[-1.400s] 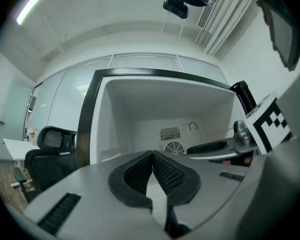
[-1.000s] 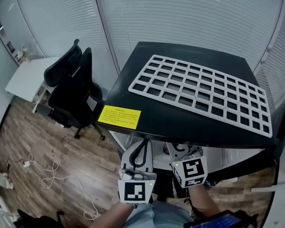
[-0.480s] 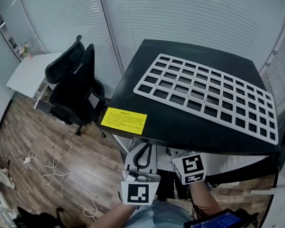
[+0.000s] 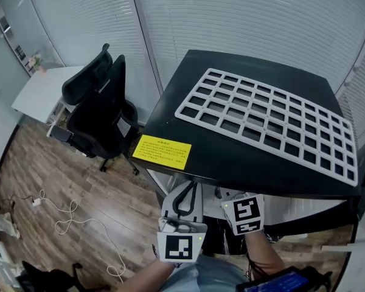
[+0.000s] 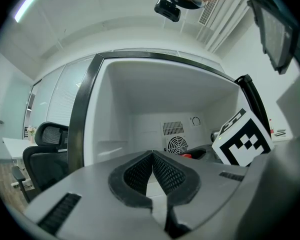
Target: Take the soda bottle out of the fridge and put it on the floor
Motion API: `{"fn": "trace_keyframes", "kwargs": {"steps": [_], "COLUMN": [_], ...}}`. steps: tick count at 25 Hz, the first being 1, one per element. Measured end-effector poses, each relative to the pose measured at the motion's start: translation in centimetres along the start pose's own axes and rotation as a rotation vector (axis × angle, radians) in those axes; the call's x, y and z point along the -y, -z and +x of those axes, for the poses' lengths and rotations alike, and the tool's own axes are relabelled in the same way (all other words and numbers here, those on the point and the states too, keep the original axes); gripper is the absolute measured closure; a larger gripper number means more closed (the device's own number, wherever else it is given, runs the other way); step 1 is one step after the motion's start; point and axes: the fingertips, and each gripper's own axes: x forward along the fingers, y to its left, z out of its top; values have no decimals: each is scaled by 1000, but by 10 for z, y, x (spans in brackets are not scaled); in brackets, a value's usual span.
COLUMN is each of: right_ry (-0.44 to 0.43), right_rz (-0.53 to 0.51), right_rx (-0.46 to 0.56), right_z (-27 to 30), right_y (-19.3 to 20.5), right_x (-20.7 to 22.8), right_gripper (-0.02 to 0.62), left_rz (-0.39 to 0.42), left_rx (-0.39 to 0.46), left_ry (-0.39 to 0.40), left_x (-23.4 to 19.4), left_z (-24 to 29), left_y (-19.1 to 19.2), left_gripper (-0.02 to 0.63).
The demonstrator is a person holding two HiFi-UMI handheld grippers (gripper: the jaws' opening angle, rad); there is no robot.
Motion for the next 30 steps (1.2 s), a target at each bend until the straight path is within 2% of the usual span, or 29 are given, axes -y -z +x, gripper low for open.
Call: {"fn": "trace_keyframes", "kwargs": {"steps": [8, 17, 21, 25, 30], "right_ry": [-31, -15, -22, -28, -35], "right_rz": [6, 1, -3, -5, -12], "right_rx": [3, 15, 38, 49, 61], "right_z": [-12, -32, -46, -62, -88], "right_y": [-1, -1, -9, -15, -16], "right_x": [-6, -5, -8, -12, -18], "right_gripper": [469, 479, 479, 480, 480], "left_rz": [-8, -17, 3, -28, -12], "left_rx": [-2, 16, 21, 35, 39], "left_ry": [6, -5, -10, -27, -32], "left_x": [8, 13, 18, 21, 30], "left_z": [-5, -15, -24, -33, -51], "left_y": [-2, -11, -15, -20, -26], "left_gripper": [589, 589, 589, 589, 589]}}
